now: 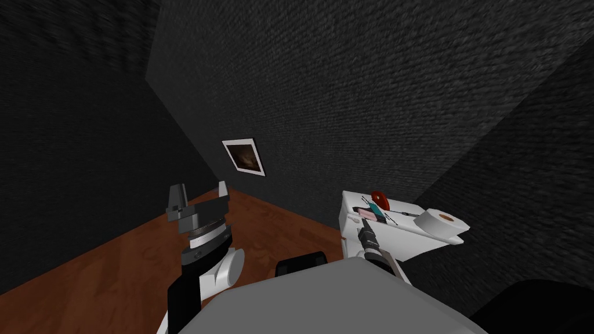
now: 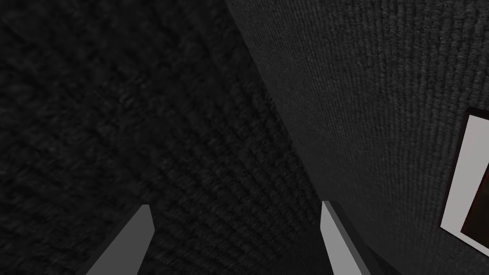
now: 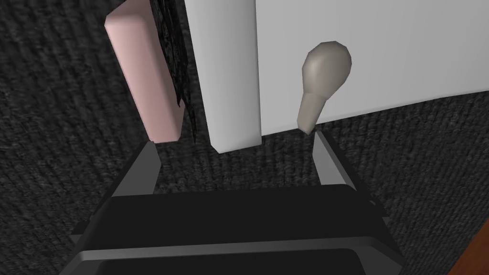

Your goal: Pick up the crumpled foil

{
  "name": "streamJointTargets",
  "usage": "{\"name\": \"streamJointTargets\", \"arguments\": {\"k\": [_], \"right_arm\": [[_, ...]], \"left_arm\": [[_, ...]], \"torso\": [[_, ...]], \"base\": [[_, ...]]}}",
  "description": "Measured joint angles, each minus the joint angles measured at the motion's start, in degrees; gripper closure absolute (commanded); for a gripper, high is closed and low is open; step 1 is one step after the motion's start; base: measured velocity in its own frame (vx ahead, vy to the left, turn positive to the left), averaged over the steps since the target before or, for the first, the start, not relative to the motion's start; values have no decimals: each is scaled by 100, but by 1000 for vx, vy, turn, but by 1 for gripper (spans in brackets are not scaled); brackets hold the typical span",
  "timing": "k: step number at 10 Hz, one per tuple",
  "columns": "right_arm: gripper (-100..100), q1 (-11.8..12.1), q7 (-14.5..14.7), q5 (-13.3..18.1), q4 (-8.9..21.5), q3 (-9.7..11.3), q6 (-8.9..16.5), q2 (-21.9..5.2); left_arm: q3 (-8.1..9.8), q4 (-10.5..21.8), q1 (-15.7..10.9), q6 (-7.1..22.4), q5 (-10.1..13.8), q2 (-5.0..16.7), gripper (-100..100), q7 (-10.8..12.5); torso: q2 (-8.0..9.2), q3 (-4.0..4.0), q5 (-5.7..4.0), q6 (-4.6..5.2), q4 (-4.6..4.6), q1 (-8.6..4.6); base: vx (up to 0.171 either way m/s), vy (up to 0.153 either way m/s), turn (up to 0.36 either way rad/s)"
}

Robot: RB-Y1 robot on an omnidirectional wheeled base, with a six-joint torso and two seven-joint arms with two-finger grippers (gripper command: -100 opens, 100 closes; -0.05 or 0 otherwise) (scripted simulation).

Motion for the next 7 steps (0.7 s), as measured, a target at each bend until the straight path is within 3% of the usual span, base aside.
{"name": "streamJointTargets", "arguments": {"k": [1,3,5,7], "right_arm": [[-100,-35,-28,-2,114,21,14,11],[-100,-159,-299,-265,416,155,158,-207],[-100,-262,-567,-472,782,221,227,-426],[-100,-419,-916,-705,1290,400,414,-612]], "left_arm": [[0,0,0,0,0,0,0,0],[0,0,0,0,0,0,0,0],[-1,0,-1,0,0,0,0,0],[-1,0,-2,0,0,0,0,0]], "torso": [[-11,-6,-3,-2,-2,-11],[3,1,1,-1,0,5],[-1,-1,1,-7,0,7],[6,3,3,-8,2,18]], "base": [[-53,65,360],[-39,52,87],[-49,81,264],[-59,98,274]]}}
